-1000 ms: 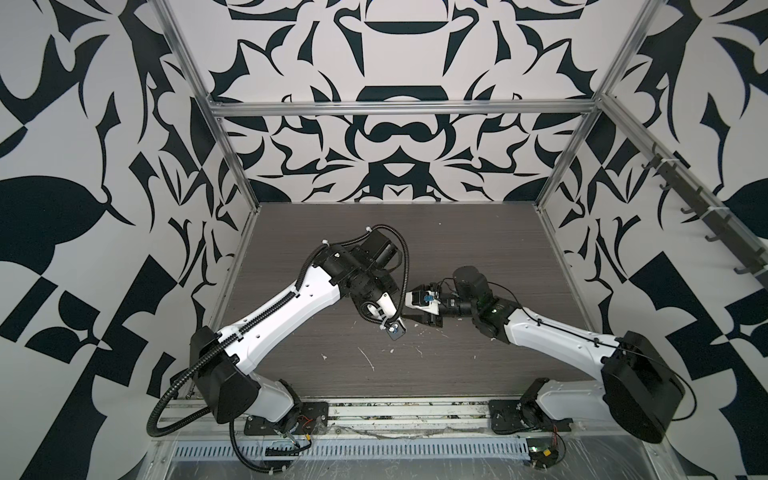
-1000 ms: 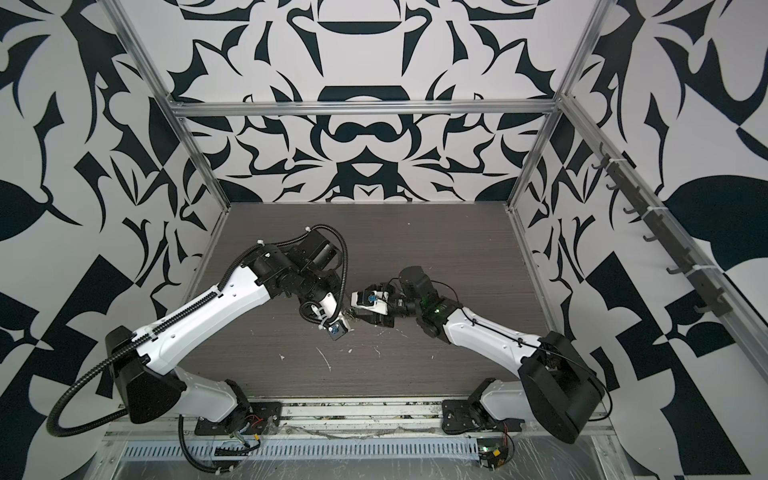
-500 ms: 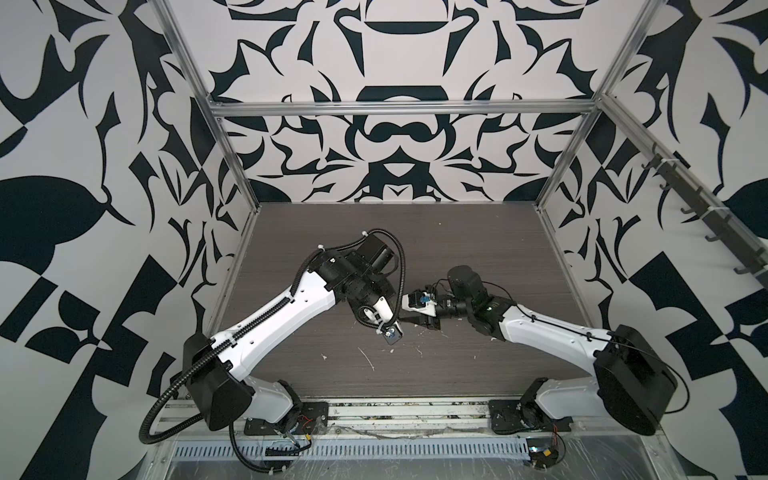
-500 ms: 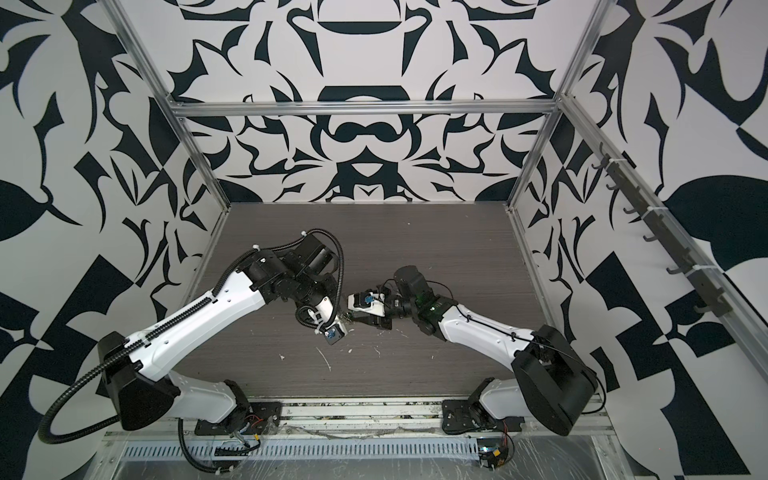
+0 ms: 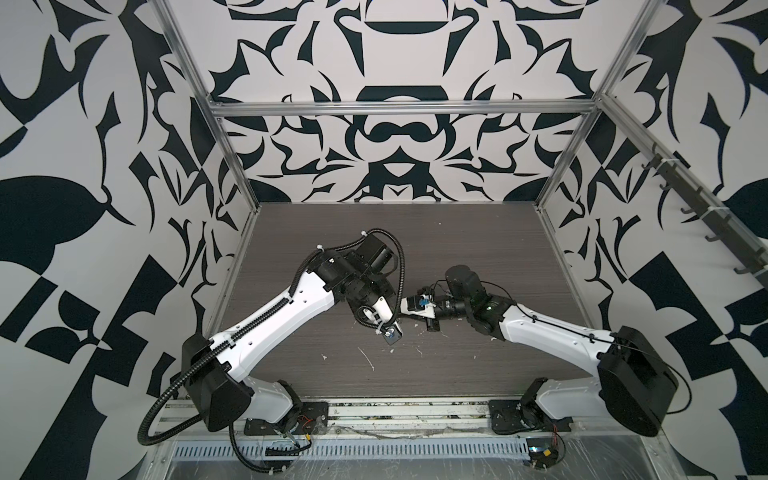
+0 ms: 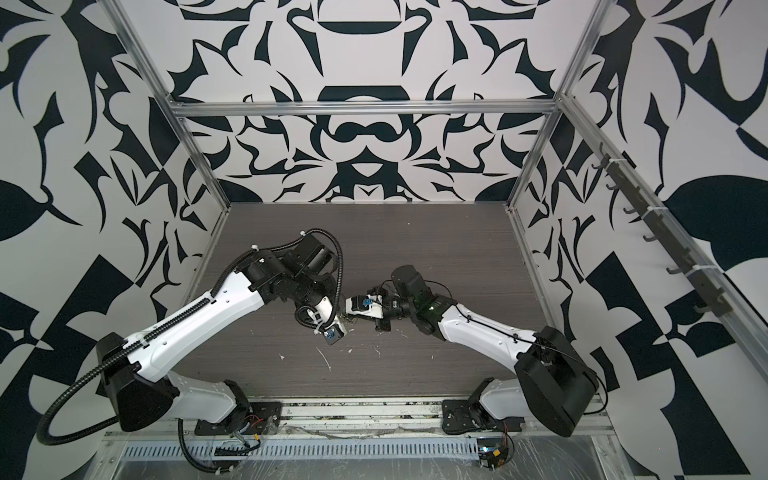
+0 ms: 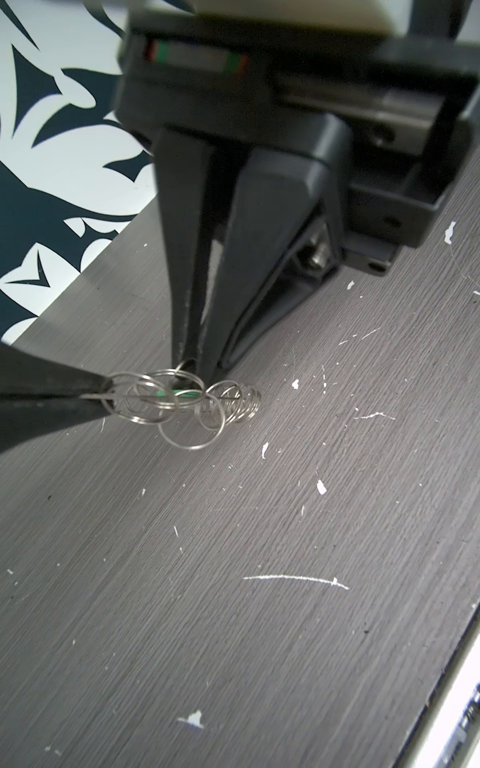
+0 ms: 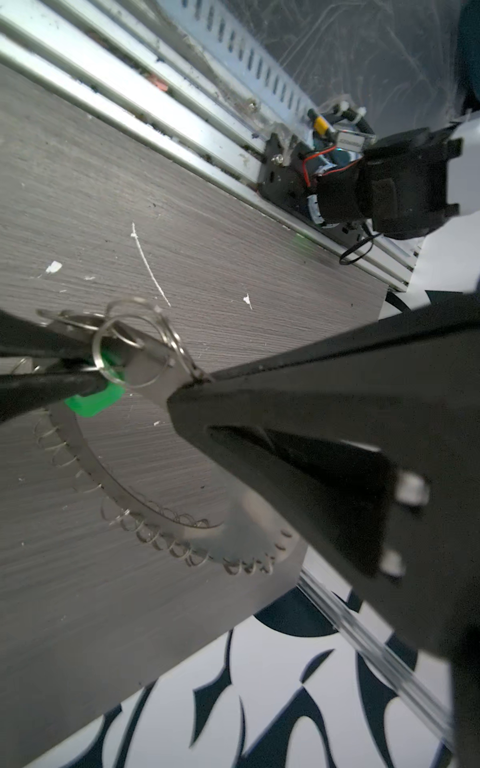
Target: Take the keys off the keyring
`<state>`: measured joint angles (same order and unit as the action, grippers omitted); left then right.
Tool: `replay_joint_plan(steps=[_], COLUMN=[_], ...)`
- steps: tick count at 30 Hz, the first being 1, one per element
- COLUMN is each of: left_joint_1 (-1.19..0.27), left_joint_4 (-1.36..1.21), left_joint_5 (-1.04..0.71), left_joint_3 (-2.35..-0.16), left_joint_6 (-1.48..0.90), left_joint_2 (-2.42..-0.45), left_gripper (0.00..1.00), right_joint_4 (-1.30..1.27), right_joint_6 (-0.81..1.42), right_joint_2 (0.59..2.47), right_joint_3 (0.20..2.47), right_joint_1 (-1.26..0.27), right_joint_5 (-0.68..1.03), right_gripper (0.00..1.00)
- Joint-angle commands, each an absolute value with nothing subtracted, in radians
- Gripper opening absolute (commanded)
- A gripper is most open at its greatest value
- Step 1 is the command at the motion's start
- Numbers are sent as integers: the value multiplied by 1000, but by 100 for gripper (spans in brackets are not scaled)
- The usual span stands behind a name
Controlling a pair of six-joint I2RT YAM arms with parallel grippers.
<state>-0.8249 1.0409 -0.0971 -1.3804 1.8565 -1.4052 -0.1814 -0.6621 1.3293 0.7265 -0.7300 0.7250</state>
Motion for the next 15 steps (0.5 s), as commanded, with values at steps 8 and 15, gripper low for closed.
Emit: replay_joint_plan(steps=[8, 15], left_joint_1=[-829, -799], left_joint_4=[957, 891], left_joint_5=[-140, -166], left_joint_3=[-1337, -1272], left_joint_6=[1836, 1803], left_joint_2=[-1368, -1340], left_gripper=[0, 4], right_joint_4=[-56, 47], right_joint_6=[-717, -749], right_joint_2=[1246, 1180], right_joint_3=[794, 842], right_joint_1=[-749, -750], right_joint_5=[686, 566], right_gripper=[0, 0])
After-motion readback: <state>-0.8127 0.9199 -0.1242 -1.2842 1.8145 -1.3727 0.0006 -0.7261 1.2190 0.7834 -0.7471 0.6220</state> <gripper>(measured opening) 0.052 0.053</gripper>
